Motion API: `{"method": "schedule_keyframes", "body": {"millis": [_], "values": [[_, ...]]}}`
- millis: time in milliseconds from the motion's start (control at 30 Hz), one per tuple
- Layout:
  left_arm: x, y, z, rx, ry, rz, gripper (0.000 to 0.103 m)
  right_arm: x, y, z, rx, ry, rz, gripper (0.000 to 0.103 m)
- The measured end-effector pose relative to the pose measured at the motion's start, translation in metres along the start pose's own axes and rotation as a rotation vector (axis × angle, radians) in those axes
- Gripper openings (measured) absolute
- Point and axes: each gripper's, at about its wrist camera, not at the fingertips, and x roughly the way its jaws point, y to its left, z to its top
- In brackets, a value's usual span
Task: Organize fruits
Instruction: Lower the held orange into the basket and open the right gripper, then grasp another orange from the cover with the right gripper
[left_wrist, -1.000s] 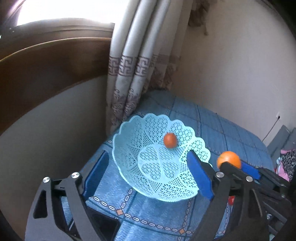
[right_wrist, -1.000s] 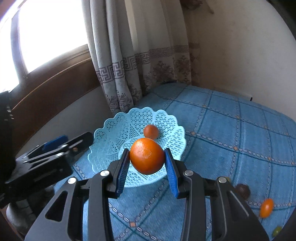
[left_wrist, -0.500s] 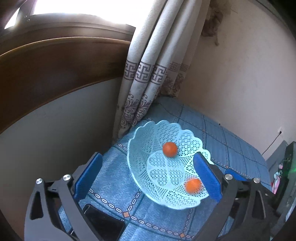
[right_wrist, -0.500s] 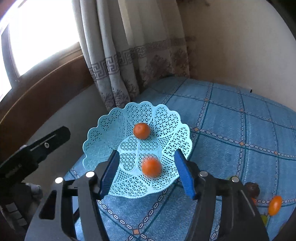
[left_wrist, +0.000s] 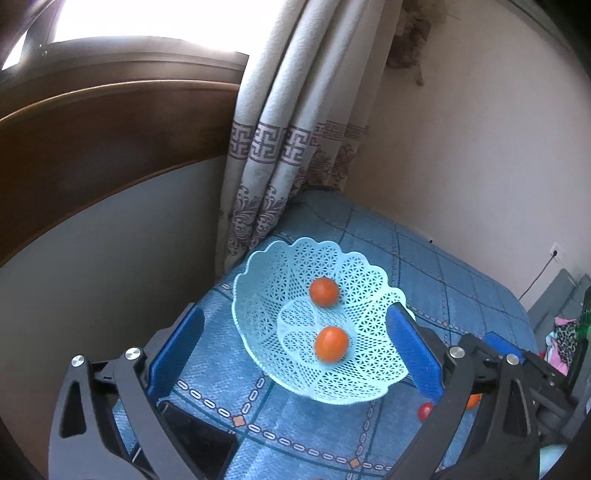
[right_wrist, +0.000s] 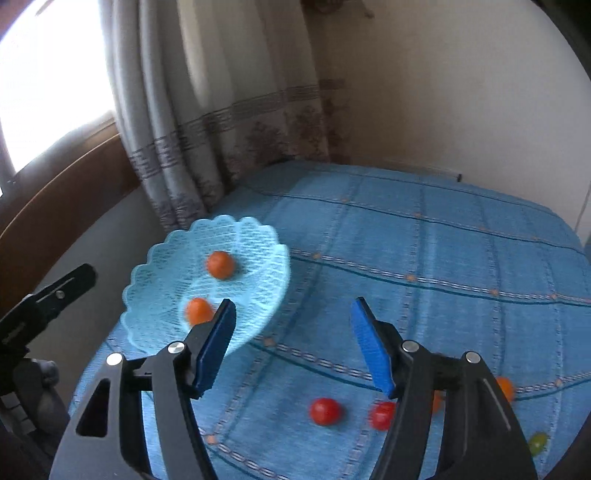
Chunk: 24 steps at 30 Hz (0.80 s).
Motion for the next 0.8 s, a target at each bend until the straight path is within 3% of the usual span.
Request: {"method": "schedule_keyframes", "body": {"millis": [467, 800], "values": [[0.004, -0.043, -0.022, 0.118, 0.028, -0.044, 0.1, -0.024, -0.08, -0.023, 0.091, 0.056, -0.115, 0.067], [0.008, -0.074, -0.042, 0.212, 0.074, -0.087, 0.1, -0.03, -0.135, -0.047, 0.182, 0.155, -0.184, 0.067]]}}
